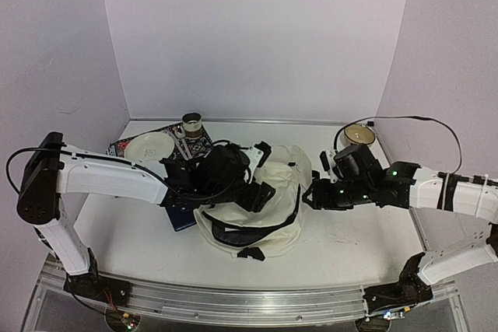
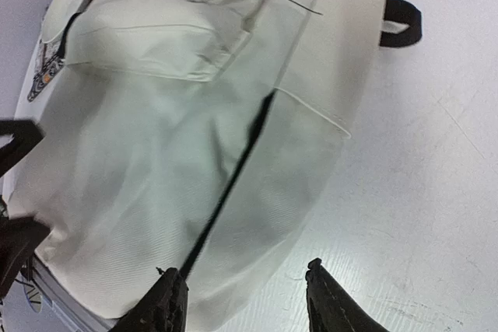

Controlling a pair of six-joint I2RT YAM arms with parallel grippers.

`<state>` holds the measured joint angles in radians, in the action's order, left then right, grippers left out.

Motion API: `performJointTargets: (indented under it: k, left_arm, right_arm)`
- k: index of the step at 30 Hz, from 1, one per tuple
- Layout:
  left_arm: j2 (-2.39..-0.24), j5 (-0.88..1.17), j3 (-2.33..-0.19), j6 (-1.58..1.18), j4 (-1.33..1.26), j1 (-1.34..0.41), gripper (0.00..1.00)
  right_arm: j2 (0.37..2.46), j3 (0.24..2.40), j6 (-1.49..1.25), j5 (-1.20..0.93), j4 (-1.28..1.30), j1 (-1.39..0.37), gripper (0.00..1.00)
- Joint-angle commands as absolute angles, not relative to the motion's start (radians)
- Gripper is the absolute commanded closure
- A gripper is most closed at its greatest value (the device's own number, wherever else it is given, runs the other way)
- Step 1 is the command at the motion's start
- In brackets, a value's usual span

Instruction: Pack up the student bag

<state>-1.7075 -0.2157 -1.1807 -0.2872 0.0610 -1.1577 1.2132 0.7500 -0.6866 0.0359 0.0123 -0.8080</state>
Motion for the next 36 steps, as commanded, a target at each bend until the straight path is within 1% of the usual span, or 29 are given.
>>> performJointTargets:
  k: [1,4,7,10,19,27,36]
  left_arm:
    - [-1.675,-0.152,-1.176,-0.293,0.048,-1.196,0.33]
    - [-1.691,-0.12,-1.185,-0.299,0.055,-1.214,0.32]
    - [-1.711,-0.083,-1.207,-0.307,0.068,-1.226,0.33]
    - [-1.723,-0.053,-1.228,-0.313,0.081,-1.24,0.35]
    - [-1.741,-0.003,-1.274,-0.343,0.137,-1.272,0.44]
    - [-1.741,0.056,-1.311,-0.424,0.172,-1.283,0.52]
    - [-1.796,-0.037,-1.356,-0.508,0.255,-1.283,0.58]
  right_arm:
    - [1.252,0.7,-0.795,-0.045,-0.162,-0.754,0.41]
    - [1.292,0.705,-0.819,-0.067,-0.2,-0.745,0.35]
    - [1.322,0.706,-0.84,-0.085,-0.234,-0.739,0.33]
    - [1.344,0.71,-0.853,-0.103,-0.254,-0.738,0.33]
    - [1.376,0.716,-0.872,-0.124,-0.283,-0.738,0.33]
    - [1.395,0.718,-0.886,-0.128,-0.297,-0.738,0.34]
    - [1.399,0.715,-0.893,-0.133,-0.313,-0.738,0.34]
